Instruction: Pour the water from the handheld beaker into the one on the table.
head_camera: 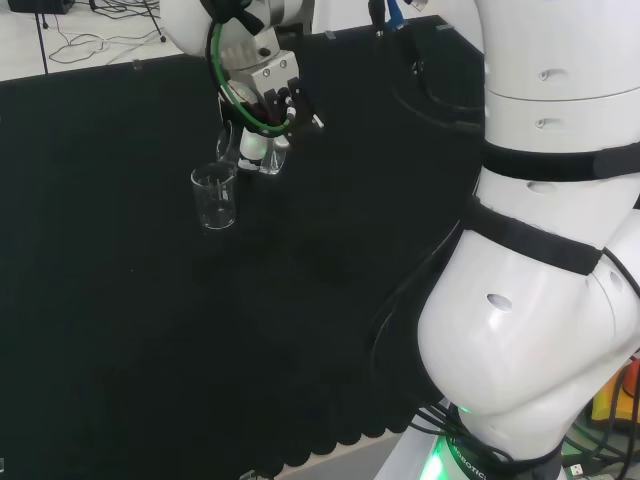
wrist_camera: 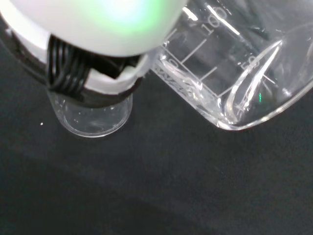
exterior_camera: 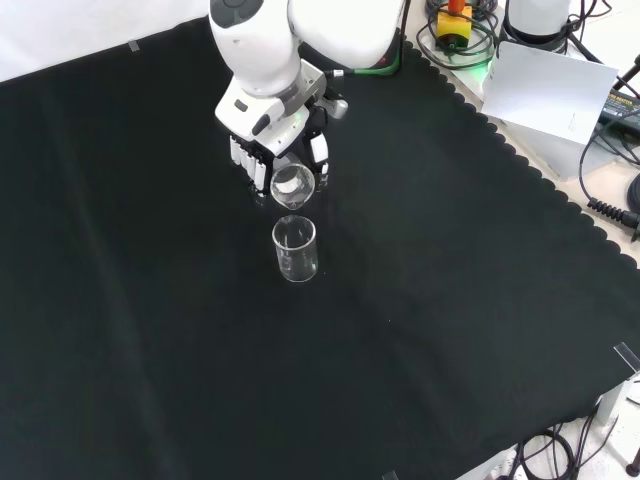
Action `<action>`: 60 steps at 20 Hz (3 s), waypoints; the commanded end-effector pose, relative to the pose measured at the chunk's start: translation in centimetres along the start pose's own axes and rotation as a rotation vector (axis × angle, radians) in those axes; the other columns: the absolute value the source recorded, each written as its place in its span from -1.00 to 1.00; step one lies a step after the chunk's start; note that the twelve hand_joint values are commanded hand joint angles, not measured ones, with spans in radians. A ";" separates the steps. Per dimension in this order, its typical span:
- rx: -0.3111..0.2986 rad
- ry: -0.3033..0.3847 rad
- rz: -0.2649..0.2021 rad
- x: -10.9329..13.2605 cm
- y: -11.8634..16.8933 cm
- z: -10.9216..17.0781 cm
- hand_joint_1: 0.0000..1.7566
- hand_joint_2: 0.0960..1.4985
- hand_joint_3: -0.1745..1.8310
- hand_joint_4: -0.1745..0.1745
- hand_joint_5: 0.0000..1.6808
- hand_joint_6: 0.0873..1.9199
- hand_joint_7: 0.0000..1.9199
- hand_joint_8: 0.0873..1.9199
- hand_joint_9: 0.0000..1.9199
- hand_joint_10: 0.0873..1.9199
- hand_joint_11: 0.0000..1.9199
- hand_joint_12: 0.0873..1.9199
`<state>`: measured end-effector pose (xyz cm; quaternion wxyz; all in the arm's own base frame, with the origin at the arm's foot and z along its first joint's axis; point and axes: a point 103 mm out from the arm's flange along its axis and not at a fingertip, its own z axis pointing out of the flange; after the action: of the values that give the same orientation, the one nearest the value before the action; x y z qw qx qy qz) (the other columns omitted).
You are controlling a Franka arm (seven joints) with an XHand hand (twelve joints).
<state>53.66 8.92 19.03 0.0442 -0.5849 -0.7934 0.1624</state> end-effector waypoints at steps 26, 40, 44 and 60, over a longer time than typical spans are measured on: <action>0.121 -0.194 0.048 1.3 0.6 -1.5 0.31 -0.24 -0.08 0.28 0.45 -0.21 0.52 -0.28 0.35 -0.36 0.20 -0.14; 0.156 -0.247 0.052 1.8 1.1 -2.2 0.31 -0.23 -0.08 0.28 0.45 -0.20 0.51 -0.27 0.35 -0.36 0.20 -0.14; 0.165 -0.262 0.055 1.9 1.2 -2.5 0.31 -0.23 -0.08 0.29 0.44 -0.20 0.51 -0.27 0.35 -0.36 0.20 -0.14; 0.223 -0.302 0.053 2.4 1.2 -2.6 0.31 -0.23 -0.08 0.28 0.44 -0.19 0.50 -0.26 0.35 -0.36 0.20 -0.14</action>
<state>54.81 12.03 20.93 -0.0156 -0.5667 -0.7554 0.3286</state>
